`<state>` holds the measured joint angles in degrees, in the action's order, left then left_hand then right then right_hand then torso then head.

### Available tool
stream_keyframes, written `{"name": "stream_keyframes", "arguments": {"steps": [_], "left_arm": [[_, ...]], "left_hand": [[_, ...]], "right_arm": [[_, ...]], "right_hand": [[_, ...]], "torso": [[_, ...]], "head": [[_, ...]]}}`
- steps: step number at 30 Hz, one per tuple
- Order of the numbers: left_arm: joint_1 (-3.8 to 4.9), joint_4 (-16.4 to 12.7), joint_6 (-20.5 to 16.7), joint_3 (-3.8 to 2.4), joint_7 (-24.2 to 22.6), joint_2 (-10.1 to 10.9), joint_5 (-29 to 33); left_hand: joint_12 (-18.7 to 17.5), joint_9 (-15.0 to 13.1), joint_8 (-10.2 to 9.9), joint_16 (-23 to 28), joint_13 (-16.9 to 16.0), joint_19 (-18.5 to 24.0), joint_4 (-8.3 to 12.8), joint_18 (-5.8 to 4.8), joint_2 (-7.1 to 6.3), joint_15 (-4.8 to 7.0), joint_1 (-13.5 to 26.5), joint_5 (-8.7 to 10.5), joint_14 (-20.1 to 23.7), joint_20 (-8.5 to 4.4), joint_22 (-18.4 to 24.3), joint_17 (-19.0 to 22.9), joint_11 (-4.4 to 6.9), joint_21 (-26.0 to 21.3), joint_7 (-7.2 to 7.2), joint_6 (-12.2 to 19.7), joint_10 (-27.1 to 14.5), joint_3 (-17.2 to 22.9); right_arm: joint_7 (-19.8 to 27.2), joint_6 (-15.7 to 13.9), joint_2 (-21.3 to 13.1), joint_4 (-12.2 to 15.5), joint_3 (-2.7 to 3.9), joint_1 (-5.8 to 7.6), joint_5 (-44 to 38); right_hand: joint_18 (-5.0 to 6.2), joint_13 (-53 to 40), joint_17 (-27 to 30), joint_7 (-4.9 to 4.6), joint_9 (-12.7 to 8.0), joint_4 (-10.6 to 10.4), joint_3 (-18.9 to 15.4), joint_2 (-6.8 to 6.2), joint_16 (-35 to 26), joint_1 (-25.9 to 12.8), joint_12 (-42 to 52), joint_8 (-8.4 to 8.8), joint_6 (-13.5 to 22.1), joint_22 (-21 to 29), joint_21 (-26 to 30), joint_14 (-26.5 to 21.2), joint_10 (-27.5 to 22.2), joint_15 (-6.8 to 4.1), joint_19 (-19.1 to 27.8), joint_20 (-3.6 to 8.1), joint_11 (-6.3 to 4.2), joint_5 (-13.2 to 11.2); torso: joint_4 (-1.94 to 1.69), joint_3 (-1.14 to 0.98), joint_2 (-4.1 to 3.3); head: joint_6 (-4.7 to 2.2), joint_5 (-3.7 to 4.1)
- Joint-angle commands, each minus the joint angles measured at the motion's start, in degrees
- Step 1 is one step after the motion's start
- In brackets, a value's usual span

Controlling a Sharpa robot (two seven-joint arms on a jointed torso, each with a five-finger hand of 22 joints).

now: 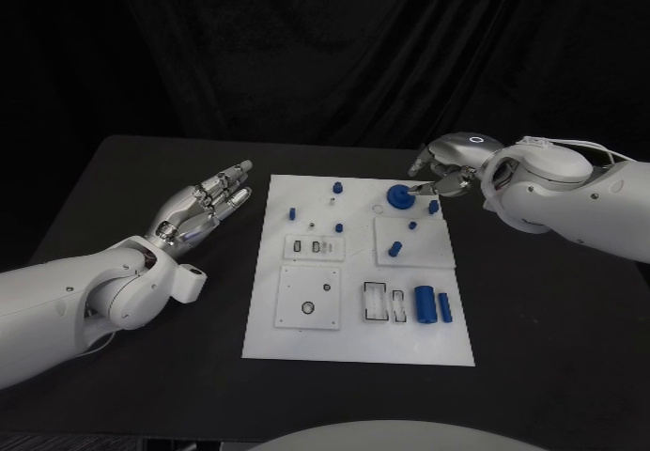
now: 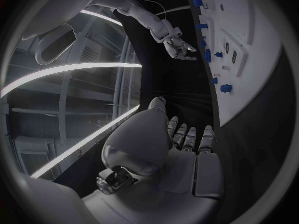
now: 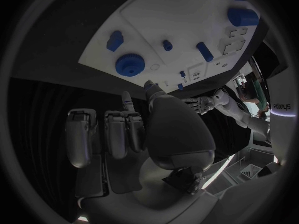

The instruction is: Assemble the parts on the task board

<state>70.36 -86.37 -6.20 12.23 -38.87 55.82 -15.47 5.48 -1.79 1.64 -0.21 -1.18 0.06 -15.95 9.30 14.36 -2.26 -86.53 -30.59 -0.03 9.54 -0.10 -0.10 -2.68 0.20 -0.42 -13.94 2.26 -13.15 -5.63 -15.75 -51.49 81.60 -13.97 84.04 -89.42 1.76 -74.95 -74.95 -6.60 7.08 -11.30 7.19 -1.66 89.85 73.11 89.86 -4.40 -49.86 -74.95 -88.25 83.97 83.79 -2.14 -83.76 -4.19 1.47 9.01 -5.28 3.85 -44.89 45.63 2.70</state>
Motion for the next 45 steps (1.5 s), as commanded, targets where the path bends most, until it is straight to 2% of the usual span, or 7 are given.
{"name": "stream_keyframes", "arguments": {"steps": [1, 8, 11, 14, 33, 38, 45], "left_arm": [[0.04, 0.07, 0.93, -0.04, -7.03, -0.13, 0.29], [0.04, 0.05, 1.02, -0.04, -7.01, -0.09, 0.29], [0.04, -0.03, 1.08, -0.04, -6.99, -0.08, 0.29], [0.03, -0.03, 1.18, -0.04, -6.94, -0.08, 0.29], [0.0, 0.18, 1.59, -0.04, -6.44, 0.04, 0.29], [0.0, 0.27, 1.74, -0.04, -6.32, -0.02, 0.29], [-0.01, 0.34, 1.91, -0.04, -6.24, -0.13, 0.29]], "left_hand": [[-0.26, -0.05, 0.22, 0.21, 0.04, -0.15, -0.03, 1.1, 0.05, -0.53, -0.45, -0.39, 0.03, 0.35, 0.03, 0.1, -0.44, -0.12, -0.11, -0.26, -0.14, 0.36], [-0.25, -0.06, 0.23, 0.21, 0.03, -0.15, 0.01, 1.1, 0.06, -0.65, -0.53, -0.49, 0.03, 0.35, 0.02, 0.1, -0.53, -0.11, -0.12, -0.33, -0.14, 0.44], [-0.23, -0.05, 0.22, 0.21, 0.03, -0.16, 0.04, 1.09, 0.06, -0.69, -0.58, -0.57, 0.03, 0.37, 0.02, 0.1, -0.56, -0.1, -0.12, -0.31, -0.13, 0.49], [-0.23, -0.05, 0.22, 0.21, 0.03, -0.16, 0.04, 1.09, 0.06, -0.69, -0.58, -0.57, 0.03, 0.37, 0.02, 0.1, -0.56, -0.1, -0.12, -0.31, -0.13, 0.49], [-0.22, -0.04, 0.2, 0.21, 0.03, -0.18, 0.12, 1.08, 0.06, -0.85, -0.73, -0.71, 0.03, 0.44, 0.0, 0.1, -0.68, -0.09, -0.15, -0.31, -0.13, 0.64], [-0.22, -0.05, 0.2, 0.21, 0.03, -0.17, 0.14, 1.08, 0.07, -0.87, -0.76, -0.74, 0.03, 0.46, 0.01, 0.1, -0.68, -0.09, -0.17, -0.33, -0.13, 0.67], [-0.22, -0.04, 0.2, 0.21, 0.03, -0.18, 0.19, 1.07, 0.09, -0.88, -0.84, -0.8, 0.03, 0.49, 0.01, 0.1, -0.68, -0.09, -0.2, -0.33, -0.13, 0.75]], "right_arm": [[-4.47, 4.19, -0.16, 0.14, 0.02, -0.25, -0.09], [-5.96, 6.09, -0.05, -0.01, 0.0, -0.75, -0.32], [-6.07, 5.64, 0.32, -0.46, 0.0, -1.11, -1.43], [-6.0, 5.3, 0.88, -1.03, 0.0, -1.38, -2.19], [-4.51, 3.45, 3.17, -2.89, 0.03, -1.83, -2.99], [-4.4, 3.64, 3.9, -3.39, 0.04, -1.83, -3.0], [-4.66, 4.5, 5.17, -4.68, 0.05, -2.03, -3.0]], "right_hand": [[-1.26, -15.05, -15.05, -0.2, -0.03, -0.3, -0.11, 0.0, 0.15, -0.55, 0.14, 0.32, 0.46, -13.78, -0.44, 6.03, 6.21, 0.21, -4.93, -0.26, 0.04, -0.03], [-1.07, -15.05, -15.05, -0.25, -0.66, -0.18, -0.43, 0.1, 0.15, -0.82, 0.14, 0.84, 2.93, -13.39, 0.01, 6.03, 6.21, 0.26, -4.46, -0.32, 0.11, -1.21], [-1.02, -15.05, -15.05, 0.16, -0.73, 1.26, 0.38, 0.31, 0.15, 0.83, 0.14, 0.49, 3.02, -13.3, 0.15, 6.03, 6.21, 0.0, -4.31, -0.16, -0.23, 3.08], [-1.03, -15.05, -15.05, 0.58, -0.64, 1.77, 0.66, 0.31, 0.15, 1.25, 0.14, 0.37, 2.82, -13.35, 0.12, 6.03, 6.21, -0.22, -4.34, 0.0, -0.55, 4.12], [-1.24, -15.05, -15.05, 0.69, 0.06, 1.26, 1.04, 0.76, 0.15, -0.4, 0.14, 0.02, 1.6, -13.87, -0.4, 6.03, 6.21, -0.56, -4.89, 0.42, -0.79, 7.52], [-1.28, -15.05, -15.05, 0.62, 0.08, 1.21, 1.05, 0.75, 0.15, -0.52, 0.14, 0.06, 1.64, -13.97, -0.51, 6.03, 6.21, -0.54, -5.01, 0.42, -0.76, 7.67], [-1.25, -15.05, -15.05, 0.45, 0.13, 1.42, 1.22, 0.61, 0.15, -0.46, 0.14, 0.24, 1.86, -13.92, -0.44, 6.03, 6.21, -0.45, -4.94, 0.38, -0.63, 8.18]], "torso": [[-0.01, 0.04, 0.05], [0.15, 0.07, 0.02], [0.14, 0.06, 0.01], [0.08, 0.06, 0.01], [-0.05, 0.07, 0.05], [0.14, 0.12, 0.06], [0.07, 0.09, 0.06]], "head": [[0.16, 0.03], [0.4, -0.2], [0.54, -0.11], [0.61, 0.04], [0.92, 0.02], [1.03, -0.08], [0.81, 0.18]]}}
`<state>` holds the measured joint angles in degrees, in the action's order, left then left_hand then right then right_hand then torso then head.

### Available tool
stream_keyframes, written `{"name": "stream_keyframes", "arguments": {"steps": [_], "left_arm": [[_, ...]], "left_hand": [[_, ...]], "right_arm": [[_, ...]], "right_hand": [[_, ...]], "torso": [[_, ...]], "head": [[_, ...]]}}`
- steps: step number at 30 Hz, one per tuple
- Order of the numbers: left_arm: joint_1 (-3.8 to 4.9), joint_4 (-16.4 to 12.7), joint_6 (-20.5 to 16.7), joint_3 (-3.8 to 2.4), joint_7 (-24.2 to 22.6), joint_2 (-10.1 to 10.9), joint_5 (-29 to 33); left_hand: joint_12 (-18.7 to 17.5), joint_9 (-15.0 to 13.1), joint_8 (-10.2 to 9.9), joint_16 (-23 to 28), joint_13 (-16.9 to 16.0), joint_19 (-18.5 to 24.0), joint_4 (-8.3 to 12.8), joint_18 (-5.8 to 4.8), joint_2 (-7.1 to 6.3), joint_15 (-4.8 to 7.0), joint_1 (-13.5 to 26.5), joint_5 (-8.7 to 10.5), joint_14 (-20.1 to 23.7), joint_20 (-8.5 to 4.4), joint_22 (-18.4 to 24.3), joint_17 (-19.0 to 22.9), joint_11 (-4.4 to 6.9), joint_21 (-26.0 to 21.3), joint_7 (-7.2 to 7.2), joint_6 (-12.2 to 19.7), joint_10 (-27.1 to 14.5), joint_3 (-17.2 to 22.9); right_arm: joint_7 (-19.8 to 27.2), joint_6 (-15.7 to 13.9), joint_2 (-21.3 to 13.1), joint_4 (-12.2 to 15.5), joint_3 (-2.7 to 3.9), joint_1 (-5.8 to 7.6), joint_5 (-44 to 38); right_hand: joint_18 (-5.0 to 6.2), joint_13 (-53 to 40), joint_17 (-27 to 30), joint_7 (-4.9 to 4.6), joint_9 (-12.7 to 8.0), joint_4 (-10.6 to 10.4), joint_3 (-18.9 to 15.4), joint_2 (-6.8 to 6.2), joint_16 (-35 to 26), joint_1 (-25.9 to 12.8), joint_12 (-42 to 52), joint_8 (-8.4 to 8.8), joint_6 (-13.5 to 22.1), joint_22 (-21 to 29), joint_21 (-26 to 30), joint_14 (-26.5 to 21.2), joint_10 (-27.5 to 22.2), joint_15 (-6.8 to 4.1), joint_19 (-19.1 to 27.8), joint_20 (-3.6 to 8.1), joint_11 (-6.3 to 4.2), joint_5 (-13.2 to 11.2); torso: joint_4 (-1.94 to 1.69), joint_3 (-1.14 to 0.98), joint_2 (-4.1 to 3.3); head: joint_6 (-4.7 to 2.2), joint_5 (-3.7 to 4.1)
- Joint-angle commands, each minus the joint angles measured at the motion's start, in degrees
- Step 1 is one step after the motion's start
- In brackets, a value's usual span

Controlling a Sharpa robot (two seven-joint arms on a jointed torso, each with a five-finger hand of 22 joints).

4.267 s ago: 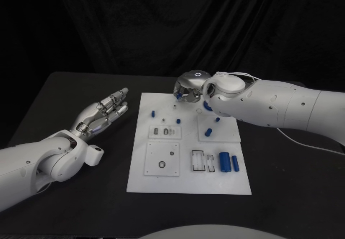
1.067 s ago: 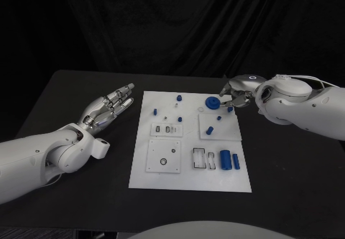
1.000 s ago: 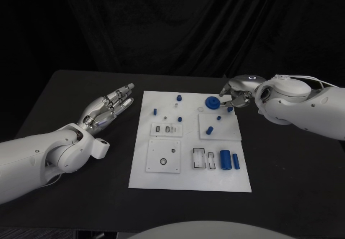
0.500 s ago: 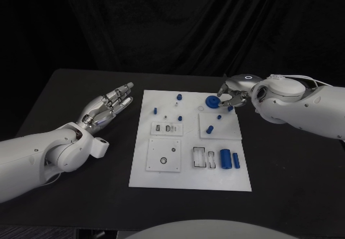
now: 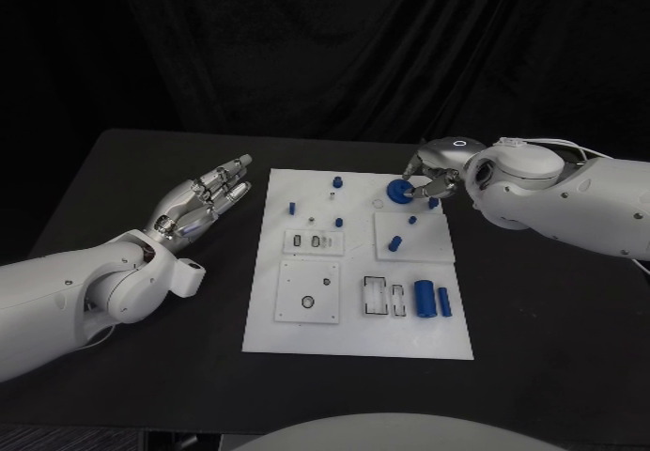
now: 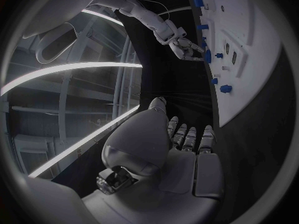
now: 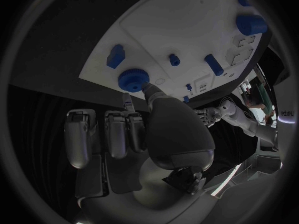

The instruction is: Assemble the parts on the task board

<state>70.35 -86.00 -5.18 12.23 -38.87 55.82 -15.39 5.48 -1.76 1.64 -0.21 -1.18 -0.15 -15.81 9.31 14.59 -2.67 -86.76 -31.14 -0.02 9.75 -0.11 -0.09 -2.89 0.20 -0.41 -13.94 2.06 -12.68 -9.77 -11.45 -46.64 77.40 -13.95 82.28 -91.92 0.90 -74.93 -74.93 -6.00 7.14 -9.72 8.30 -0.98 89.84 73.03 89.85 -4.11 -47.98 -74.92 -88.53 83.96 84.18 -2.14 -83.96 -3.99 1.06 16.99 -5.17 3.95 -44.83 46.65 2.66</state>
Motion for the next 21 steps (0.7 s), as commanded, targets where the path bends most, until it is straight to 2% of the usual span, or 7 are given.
{"name": "stream_keyframes", "arguments": {"steps": [1, 12, 19, 21], "left_arm": [[0.0, -0.03, 0.92, -0.04, -6.23, -0.15, 0.21], [-0.02, 0.12, 1.29, -0.04, -6.05, -0.32, 0.21], [-0.03, 0.17, 1.48, -0.04, -5.91, -0.38, 0.21], [-0.03, 0.17, 1.53, -0.04, -5.87, -0.37, 0.21]], "left_hand": [[-0.22, -0.07, 0.2, 0.21, 0.03, 0.03, 0.04, 1.06, -0.14, -0.47, -0.61, -0.26, 0.02, 0.28, 0.01, 0.09, -0.48, -0.09, -0.21, -0.33, 0.07, 0.27], [-0.22, -0.06, 0.19, 0.21, 0.03, 0.02, 0.16, 1.06, -0.13, -0.52, -0.78, -0.37, 0.02, 0.35, 0.0, 0.09, -0.54, -0.08, -0.24, -0.3, 0.07, 0.42], [-0.22, -0.06, 0.19, 0.21, 0.03, 0.02, 0.16, 1.06, -0.13, -0.52, -0.78, -0.37, 0.02, 0.35, 0.0, 0.09, -0.54, -0.08, -0.24, -0.3, 0.07, 0.42], [-0.22, -0.06, 0.18, 0.21, 0.03, 0.01, 0.2, 1.05, -0.12, -0.54, -0.83, -0.38, 0.02, 0.38, -0.01, 0.09, -0.57, -0.07, -0.25, -0.31, 0.07, 0.48]], "right_arm": [[-0.59, 0.25, 0.51, -0.69, 0.03, -0.35, -0.5], [-0.43, 0.77, 2.67, -2.78, 0.04, -1.28, -0.5], [-0.14, 1.13, 3.2, -3.17, 0.04, -1.85, -0.5], [0.06, 0.95, 3.27, -3.26, 0.05, -1.95, -0.5]], "right_hand": [[-0.39, -15.07, -15.07, -0.21, 0.05, -0.12, 0.11, -0.13, 0.16, -0.39, 0.15, 0.03, 0.14, -13.94, -0.15, 6.04, 5.82, -0.42, -4.73, 0.17, -0.18, 0.21], [-0.37, -15.07, -15.07, -0.48, 0.51, 0.65, 0.22, -0.6, 0.16, -0.31, 0.15, -0.15, 0.06, -13.95, -0.11, 6.04, 5.82, -0.12, -4.71, -0.13, 0.13, -2.78], [-0.37, -15.07, -15.07, -0.53, 1.3, 1.27, 0.38, -0.67, 0.16, 0.03, 0.15, -0.89, -1.32, -13.97, -0.11, 6.04, 5.82, -0.07, -4.72, -0.2, 0.19, -3.1], [-0.39, -15.07, -15.07, -0.53, 1.85, 1.62, 0.64, -0.58, 0.16, 0.29, 0.15, -1.44, -2.25, -14.02, -0.16, 6.04, 5.82, -0.07, -4.77, -0.2, 0.19, -1.89]], "torso": [[-0.05, -0.02, 0.0], [-0.02, -0.01, 0.01], [-0.05, -0.04, 0.0], [-0.07, -0.04, 0.0]], "head": [[-0.22, 0.27], [-0.01, 0.22], [0.1, 0.19], [0.11, 0.22]]}}
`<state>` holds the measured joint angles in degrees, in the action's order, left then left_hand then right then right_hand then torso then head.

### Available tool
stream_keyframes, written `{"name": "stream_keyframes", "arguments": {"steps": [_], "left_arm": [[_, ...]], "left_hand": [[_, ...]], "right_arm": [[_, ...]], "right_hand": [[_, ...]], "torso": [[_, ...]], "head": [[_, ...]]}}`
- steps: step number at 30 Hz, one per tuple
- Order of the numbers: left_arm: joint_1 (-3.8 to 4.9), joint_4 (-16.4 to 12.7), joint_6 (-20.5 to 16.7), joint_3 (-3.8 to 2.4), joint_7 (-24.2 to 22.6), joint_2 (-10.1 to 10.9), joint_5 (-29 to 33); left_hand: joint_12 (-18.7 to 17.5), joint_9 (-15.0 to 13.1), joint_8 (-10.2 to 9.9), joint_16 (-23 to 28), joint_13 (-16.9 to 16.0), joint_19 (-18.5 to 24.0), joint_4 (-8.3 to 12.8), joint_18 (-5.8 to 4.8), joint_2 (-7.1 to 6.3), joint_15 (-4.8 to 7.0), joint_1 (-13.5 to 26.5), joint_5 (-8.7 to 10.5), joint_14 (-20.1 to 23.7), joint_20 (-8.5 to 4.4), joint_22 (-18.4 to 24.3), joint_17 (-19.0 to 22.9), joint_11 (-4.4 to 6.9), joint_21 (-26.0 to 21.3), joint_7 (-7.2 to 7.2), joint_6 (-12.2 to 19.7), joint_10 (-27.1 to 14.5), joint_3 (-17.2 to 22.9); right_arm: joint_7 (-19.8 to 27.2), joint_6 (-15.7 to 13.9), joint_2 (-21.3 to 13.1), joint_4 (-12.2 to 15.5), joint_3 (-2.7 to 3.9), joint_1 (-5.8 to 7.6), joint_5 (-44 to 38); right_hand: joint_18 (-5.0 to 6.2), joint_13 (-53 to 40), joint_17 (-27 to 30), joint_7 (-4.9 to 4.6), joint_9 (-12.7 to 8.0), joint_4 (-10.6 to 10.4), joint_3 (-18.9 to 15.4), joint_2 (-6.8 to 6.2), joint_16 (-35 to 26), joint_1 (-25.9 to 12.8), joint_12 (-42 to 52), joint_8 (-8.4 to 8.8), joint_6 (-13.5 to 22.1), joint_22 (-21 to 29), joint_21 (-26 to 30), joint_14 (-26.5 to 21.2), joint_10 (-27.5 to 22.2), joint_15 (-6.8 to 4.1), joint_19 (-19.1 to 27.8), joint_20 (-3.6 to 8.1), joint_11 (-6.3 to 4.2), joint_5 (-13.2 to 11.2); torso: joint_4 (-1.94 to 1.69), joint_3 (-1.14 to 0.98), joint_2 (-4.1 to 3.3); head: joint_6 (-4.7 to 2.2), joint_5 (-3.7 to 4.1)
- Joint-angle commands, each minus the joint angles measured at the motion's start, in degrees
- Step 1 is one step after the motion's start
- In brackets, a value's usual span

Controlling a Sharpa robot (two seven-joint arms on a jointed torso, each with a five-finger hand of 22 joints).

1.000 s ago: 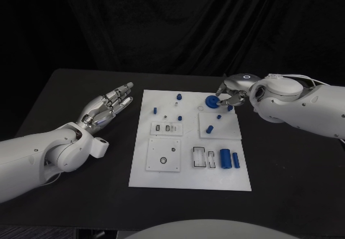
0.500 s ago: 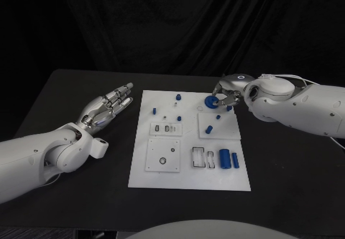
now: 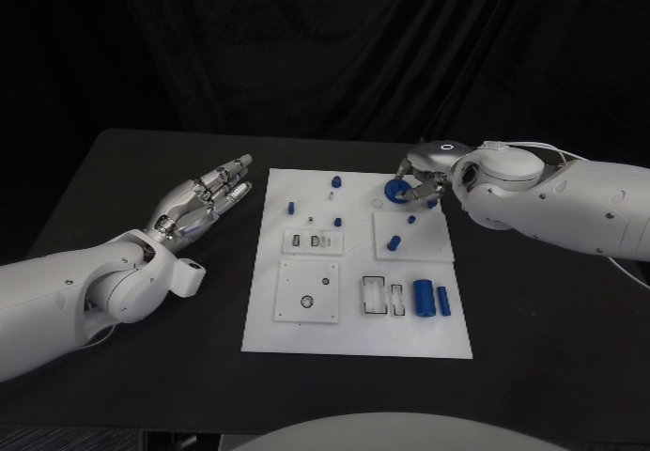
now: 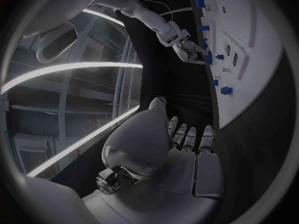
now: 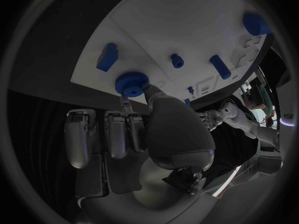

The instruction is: Assemble the parts on the task board

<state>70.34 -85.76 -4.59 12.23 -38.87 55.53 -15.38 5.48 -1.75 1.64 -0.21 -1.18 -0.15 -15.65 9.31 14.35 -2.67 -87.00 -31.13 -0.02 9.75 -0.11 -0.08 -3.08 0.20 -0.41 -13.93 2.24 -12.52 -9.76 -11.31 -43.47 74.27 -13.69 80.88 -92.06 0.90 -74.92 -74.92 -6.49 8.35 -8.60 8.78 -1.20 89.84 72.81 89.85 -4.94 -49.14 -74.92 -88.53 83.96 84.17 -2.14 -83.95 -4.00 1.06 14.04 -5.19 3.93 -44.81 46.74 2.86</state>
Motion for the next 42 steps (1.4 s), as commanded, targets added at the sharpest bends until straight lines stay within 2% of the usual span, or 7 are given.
{"name": "stream_keyframes", "arguments": {"steps": [1, 2, 5, 13, 18, 29, 42], "left_arm": [[-0.03, -0.07, 0.95, -0.04, -5.85, -0.07, 0.19], [-0.03, -0.07, 0.97, -0.04, -5.82, -0.05, 0.19], [-0.03, -0.05, 1.0, -0.04, -5.77, -0.02, 0.19], [-0.04, 0.01, 1.27, -0.04, -5.57, -0.11, 0.19], [-0.05, 0.01, 1.34, -0.04, -5.51, -0.06, 0.19], [-0.06, -0.18, 1.33, -0.04, -5.33, 0.28, 0.19], [-0.07, 0.09, 1.6, -0.04, -5.09, -0.1, 0.19]], "left_hand": [[-0.22, -0.07, 0.19, 0.21, 0.03, 0.01, 0.05, 1.05, 0.11, -0.55, -0.6, -0.39, 0.02, 0.38, -0.01, 0.08, -0.38, -0.06, -0.25, -0.31, -0.12, 0.33], [-0.22, -0.07, 0.19, 0.21, 0.03, 0.01, 0.05, 1.05, 0.11, -0.55, -0.6, -0.39, 0.02, 0.38, -0.01, 0.08, -0.38, -0.06, -0.25, -0.31, -0.12, 0.33], [-0.26, -0.07, 0.19, 0.21, 0.04, -0.01, 0.09, 1.05, 0.12, -0.58, -0.66, -0.4, 0.02, 0.44, -0.02, 0.08, -0.39, -0.05, -0.29, -0.34, -0.14, 0.4], [-0.26, -0.07, 0.19, 0.21, 0.04, -0.01, 0.09, 1.05, 0.12, -0.58, -0.66, -0.4, 0.02, 0.44, -0.02, 0.08, -0.39, -0.05, -0.29, -0.34, -0.14, 0.4], [-0.24, -0.08, 0.19, 0.21, 0.04, -0.02, 0.14, 1.04, 0.15, -0.62, -0.73, -0.44, 0.02, 0.55, -0.03, 0.08, -0.37, -0.04, -0.41, -0.36, -0.13, 0.5], [-0.21, -0.07, 0.18, 0.21, 0.03, -0.04, 0.19, 1.04, 0.17, -0.67, -0.8, -0.47, 0.02, 0.65, -0.04, 0.08, -0.38, -0.02, -0.46, -0.33, -0.12, 0.59], [-0.24, -0.06, 0.17, 0.21, 0.04, -0.07, 0.25, 1.05, 0.13, -0.95, -0.87, -0.47, 0.02, 0.88, -0.06, 0.08, -0.43, 0.01, -0.42, -0.26, -0.14, 0.71]], "right_arm": [[0.18, 0.65, 0.11, -0.16, -0.21, -0.58, -0.37], [0.35, 0.39, 0.13, -0.21, -0.21, -0.61, -0.37], [0.75, -0.24, 0.14, -0.31, -0.21, -0.66, -0.37], [2.12, -1.09, 0.01, -0.31, -0.21, -0.71, -0.37], [3.04, -2.42, -0.41, 0.21, -0.21, -0.7, -0.37], [4.67, -6.1, -2.05, 4.51, -0.11, 0.36, -0.38], [5.13, -5.93, -1.6, 10.48, -0.09, 2.39, -2.15]], "right_hand": [[-0.38, -15.08, -15.08, -0.05, 1.01, 0.83, 0.41, -0.34, 0.16, 0.82, 0.15, -1.01, -1.7, -14.0, -0.12, 6.04, 5.83, -0.07, -4.74, -0.18, 0.18, 2.28], [-0.38, -15.08, -15.08, 0.2, 2.09, 2.06, 1.35, -0.15, 0.16, 2.19, 0.15, -2.29, -3.57, -14.01, -0.12, 6.04, 5.83, -0.21, -4.74, -0.02, -0.11, 5.44], [-0.4, -15.08, -15.08, 0.73, 4.67, 4.38, 2.68, -0.03, 0.16, 4.11, 0.15, -4.49, -5.52, -14.07, -0.16, 6.04, 5.83, -0.62, -4.79, 0.3, -0.51, 7.96], [-0.46, -15.08, -15.08, 0.9, 10.51, 7.74, 3.85, 0.2, 0.16, 5.88, 0.15, -8.32, -4.94, -14.24, -0.29, 6.04, 5.83, -0.75, -4.95, 0.51, -0.64, 7.91], [-0.6, -15.08, -15.08, 1.08, 12.7, 7.82, 3.64, 0.31, 0.16, 5.22, 0.15, -9.8, -4.49, -14.5, -0.64, 6.04, 5.83, -0.91, -5.28, 0.53, -0.73, 7.43], [-0.76, -15.08, -15.08, 1.28, 14.47, 7.3, 3.25, 0.35, 0.16, 4.17, 0.15, -10.86, -4.01, -14.81, -1.08, 6.04, 5.83, -0.96, -5.69, 0.61, -0.81, 6.66], [-0.81, -15.08, -15.08, 1.29, 15.3, 6.86, 2.96, 0.19, 0.16, 3.48, 0.15, -11.13, -3.44, -14.92, -1.23, 6.04, 5.83, -0.96, -5.83, 0.63, -0.8, 5.75]], "torso": [[-0.05, -0.01, -0.02], [-0.04, 0.0, -0.01], [0.01, 0.01, 0.0], [0.01, 0.0, 0.0], [0.02, -0.01, 0.01], [0.04, 0.01, 0.04], [-0.02, 0.06, 0.01]], "head": [[0.02, 0.02], [0.03, -0.02], [0.04, -0.1], [-0.04, -0.14], [-0.16, -0.27], [-0.12, -0.59], [-0.35, -0.37]]}}
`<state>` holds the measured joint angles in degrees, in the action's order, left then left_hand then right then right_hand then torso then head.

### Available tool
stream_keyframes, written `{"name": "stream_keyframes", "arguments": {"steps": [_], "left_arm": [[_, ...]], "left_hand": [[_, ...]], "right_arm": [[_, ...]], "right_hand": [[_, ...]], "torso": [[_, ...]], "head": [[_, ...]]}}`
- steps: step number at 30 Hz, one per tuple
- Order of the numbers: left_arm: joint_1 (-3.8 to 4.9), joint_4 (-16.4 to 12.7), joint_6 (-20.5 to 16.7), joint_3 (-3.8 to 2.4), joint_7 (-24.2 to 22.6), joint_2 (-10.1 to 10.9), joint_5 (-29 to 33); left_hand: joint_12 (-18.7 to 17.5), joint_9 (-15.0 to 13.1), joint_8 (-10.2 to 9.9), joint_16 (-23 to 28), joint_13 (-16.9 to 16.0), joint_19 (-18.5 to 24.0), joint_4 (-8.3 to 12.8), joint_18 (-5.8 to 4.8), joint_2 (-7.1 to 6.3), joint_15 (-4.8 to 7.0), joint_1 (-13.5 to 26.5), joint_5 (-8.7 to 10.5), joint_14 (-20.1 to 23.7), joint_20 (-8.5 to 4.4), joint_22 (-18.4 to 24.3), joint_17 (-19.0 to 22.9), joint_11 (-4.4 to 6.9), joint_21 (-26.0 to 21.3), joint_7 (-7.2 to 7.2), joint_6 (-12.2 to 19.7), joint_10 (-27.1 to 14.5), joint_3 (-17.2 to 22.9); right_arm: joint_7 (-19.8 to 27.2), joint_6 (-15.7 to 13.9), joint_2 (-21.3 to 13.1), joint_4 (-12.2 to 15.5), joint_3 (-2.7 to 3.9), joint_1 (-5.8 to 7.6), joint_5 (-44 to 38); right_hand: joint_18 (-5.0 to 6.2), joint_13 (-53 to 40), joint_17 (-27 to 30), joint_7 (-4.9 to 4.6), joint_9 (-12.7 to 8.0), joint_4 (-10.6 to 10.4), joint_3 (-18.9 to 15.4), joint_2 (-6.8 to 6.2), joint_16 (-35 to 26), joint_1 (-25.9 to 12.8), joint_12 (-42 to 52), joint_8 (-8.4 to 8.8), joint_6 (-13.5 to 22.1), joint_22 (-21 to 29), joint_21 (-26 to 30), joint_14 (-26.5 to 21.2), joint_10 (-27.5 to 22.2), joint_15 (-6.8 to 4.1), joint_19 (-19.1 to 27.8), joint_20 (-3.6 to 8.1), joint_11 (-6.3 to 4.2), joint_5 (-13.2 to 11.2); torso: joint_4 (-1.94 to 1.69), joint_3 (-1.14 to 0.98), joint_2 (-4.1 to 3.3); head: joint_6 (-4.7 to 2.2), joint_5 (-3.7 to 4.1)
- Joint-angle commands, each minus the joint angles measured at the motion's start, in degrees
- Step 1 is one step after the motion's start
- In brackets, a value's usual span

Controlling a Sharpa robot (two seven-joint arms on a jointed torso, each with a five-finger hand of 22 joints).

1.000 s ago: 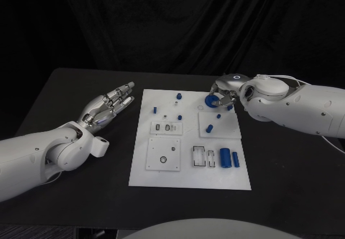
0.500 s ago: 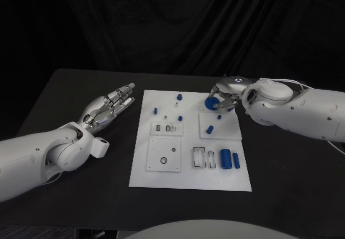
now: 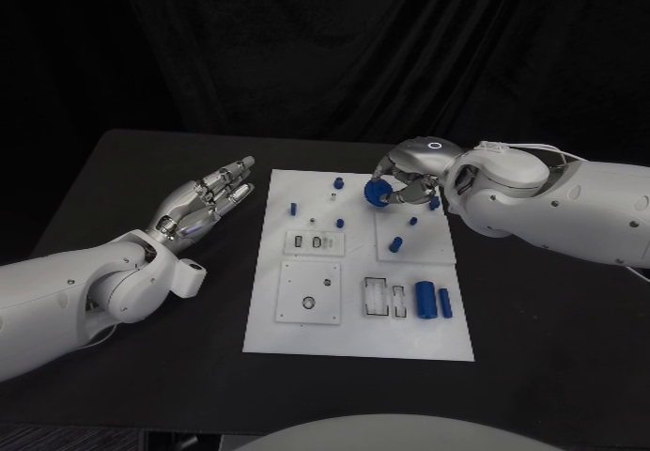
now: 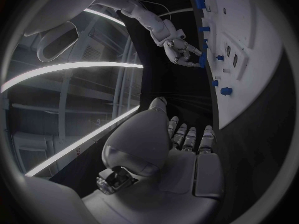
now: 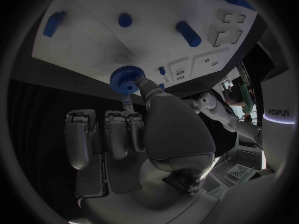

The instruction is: Assemble the parts on the task board

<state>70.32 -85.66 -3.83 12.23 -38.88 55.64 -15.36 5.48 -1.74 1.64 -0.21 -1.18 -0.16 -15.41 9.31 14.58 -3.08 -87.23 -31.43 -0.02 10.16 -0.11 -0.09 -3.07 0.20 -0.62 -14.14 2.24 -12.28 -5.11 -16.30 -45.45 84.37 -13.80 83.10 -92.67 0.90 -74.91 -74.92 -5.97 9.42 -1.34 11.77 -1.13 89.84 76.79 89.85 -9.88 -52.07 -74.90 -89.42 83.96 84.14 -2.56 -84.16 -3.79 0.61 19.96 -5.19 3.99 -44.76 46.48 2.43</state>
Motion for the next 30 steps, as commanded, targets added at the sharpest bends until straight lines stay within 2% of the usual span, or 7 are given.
{"name": "stream_keyframes", "arguments": {"steps": [1, 8, 13, 20, 30], "left_arm": [[-0.05, 0.03, 0.88, -0.04, -5.07, -0.3, 0.18], [-0.05, 0.18, 0.94, -0.04, -5.0, -0.48, 0.18], [-0.05, 0.31, 1.12, -0.04, -4.85, -0.75, 0.19], [-0.06, 0.5, 1.33, -0.04, -4.76, -1.14, 0.19], [-0.06, 0.77, 1.65, -0.04, -4.61, -1.49, 0.19]], "left_hand": [[-0.24, -0.07, 0.16, 0.21, 0.04, -0.07, 0.01, 1.05, -0.1, -0.54, -0.64, -0.18, 0.02, 0.47, -0.07, 0.09, -0.43, 0.0, -0.22, -0.06, -0.14, 0.48], [-0.24, -0.07, 0.16, 0.21, 0.04, -0.07, 0.01, 1.05, -0.1, -0.54, -0.64, -0.18, 0.02, 0.47, -0.07, 0.09, -0.43, 0.0, -0.22, -0.06, -0.14, 0.48], [-0.24, -0.07, 0.16, 0.21, 0.04, -0.07, 0.01, 1.05, -0.1, -0.54, -0.64, -0.18, 0.02, 0.47, -0.07, 0.09, -0.43, 0.0, -0.22, -0.06, -0.14, 0.48], [-0.22, -0.07, 0.16, 0.21, 0.04, -0.08, 0.02, 1.05, -0.1, -0.65, -0.66, -0.17, 0.02, 0.56, -0.07, 0.09, -0.5, 0.02, -0.18, -0.05, -0.13, 0.53], [-0.22, -0.07, 0.16, 0.21, 0.04, -0.08, 0.02, 1.05, -0.1, -0.65, -0.66, -0.17, 0.02, 0.56, -0.07, 0.09, -0.5, 0.02, -0.18, -0.05, -0.13, 0.53]], "right_arm": [[0.57, -0.71, 0.87, 0.39, 0.03, 0.24, -1.67], [1.08, 0.22, 3.69, -0.7, 0.07, 0.36, -1.92], [1.47, 1.03, 6.42, -2.77, 0.12, 0.37, -1.97], [2.01, 1.8, 9.95, -6.37, 0.14, 0.29, -1.98], [2.47, 2.51, 13.13, -10.07, 0.14, -0.01, -1.99]], "right_hand": [[-0.81, -15.09, -15.08, 0.76, 14.32, -0.46, -0.05, 0.12, 0.16, -0.58, 0.15, -6.2, -0.42, -14.93, -0.33, 6.04, 5.86, -0.54, -5.62, 0.43, -0.35, -0.3], [-0.82, -15.09, -15.08, 0.76, 14.57, -0.56, -0.11, 0.07, 0.16, -0.71, 0.15, -6.2, -0.13, -14.95, -0.36, 6.04, 5.86, -0.54, -5.65, 0.43, -0.34, -0.88], [-0.83, -15.09, -15.08, 0.75, 14.66, -0.57, -0.09, 0.06, 0.16, -0.7, 0.15, -6.13, 0.08, -14.95, -0.37, 6.04, 5.86, -0.54, -5.65, 0.43, -0.36, -1.17], [-0.83, -15.09, -15.08, 0.74, 14.72, -0.53, 0.02, 0.15, 0.16, -0.58, 0.15, -6.03, 0.33, -14.96, -0.38, 6.04, 5.86, -0.55, -5.67, 0.43, -0.37, -1.35], [-0.81, -15.09, -15.08, 0.66, 14.77, -0.48, 0.21, 0.27, 0.16, -0.4, 0.15, -5.8, 0.76, -14.93, -0.33, 6.04, 5.86, -0.54, -5.62, 0.43, -0.35, -1.4]], "torso": [[-0.01, 0.0, -0.04], [0.05, 0.02, 0.04], [-0.09, -0.03, -0.02], [0.06, -0.06, -0.07], [-0.08, -0.04, -0.06]], "head": [[-0.11, 0.07], [-0.13, 0.04], [-0.25, 0.44], [-0.18, 0.21], [0.04, 0.45]]}}
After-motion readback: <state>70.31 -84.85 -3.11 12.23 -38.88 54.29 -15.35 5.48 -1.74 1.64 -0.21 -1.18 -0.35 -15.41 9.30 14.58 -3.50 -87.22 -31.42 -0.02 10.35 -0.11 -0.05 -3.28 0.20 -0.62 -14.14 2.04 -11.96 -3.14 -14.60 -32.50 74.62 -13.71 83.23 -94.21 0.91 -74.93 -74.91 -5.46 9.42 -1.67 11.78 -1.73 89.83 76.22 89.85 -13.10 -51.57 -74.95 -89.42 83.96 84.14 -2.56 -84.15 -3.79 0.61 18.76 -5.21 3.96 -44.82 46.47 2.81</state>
